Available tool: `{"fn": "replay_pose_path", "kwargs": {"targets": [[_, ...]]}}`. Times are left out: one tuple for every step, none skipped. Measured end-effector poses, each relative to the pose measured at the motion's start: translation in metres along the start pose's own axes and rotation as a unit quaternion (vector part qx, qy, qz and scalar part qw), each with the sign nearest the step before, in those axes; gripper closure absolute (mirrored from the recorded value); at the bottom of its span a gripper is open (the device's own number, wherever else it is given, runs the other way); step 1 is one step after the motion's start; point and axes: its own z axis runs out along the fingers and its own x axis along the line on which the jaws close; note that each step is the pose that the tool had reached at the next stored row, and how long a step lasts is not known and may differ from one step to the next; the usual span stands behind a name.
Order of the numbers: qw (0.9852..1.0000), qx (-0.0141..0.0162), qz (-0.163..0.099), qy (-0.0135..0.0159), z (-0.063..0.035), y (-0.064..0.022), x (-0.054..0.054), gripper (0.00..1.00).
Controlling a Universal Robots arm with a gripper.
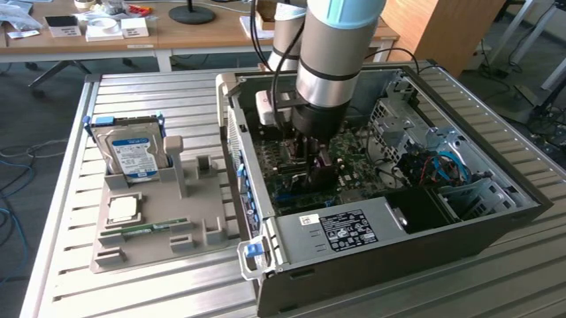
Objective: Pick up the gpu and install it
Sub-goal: 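Insert the gpu into the slot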
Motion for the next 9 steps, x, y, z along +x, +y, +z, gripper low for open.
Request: {"fn": "replay_pose_path", "kwargs": {"targets": [[1.0000, 0.0000, -0.001, 0.0001, -0.0015, -0.0001, -0.0001, 0.31], [1.0000, -0.0001, -0.002, 0.0002, -0.0028, -0.0001, -0.0002, 0.31], [1.0000, -0.0002, -0.003, 0.0002, -0.0039, -0.0002, -0.0003, 0.31], [1.0000, -0.0003, -0.005, 0.0002, -0.0049, -0.0002, -0.0004, 0.31], [1.0000, -0.0005, -0.008, 0.0001, -0.0057, -0.0002, -0.0004, 0.31], [0.9999, -0.0007, -0.011, -0.0001, -0.0062, -0.0003, -0.0005, 0.31], [0.9999, -0.0008, -0.014, -0.0003, -0.0064, -0.0003, -0.0006, 0.31], [0.9999, -0.0011, -0.016, -0.0001, -0.0070, -0.0002, -0.0006, 0.31], [0.9998, -0.0012, -0.018, -0.0002, -0.0077, -0.0003, -0.0006, 0.31]]}}
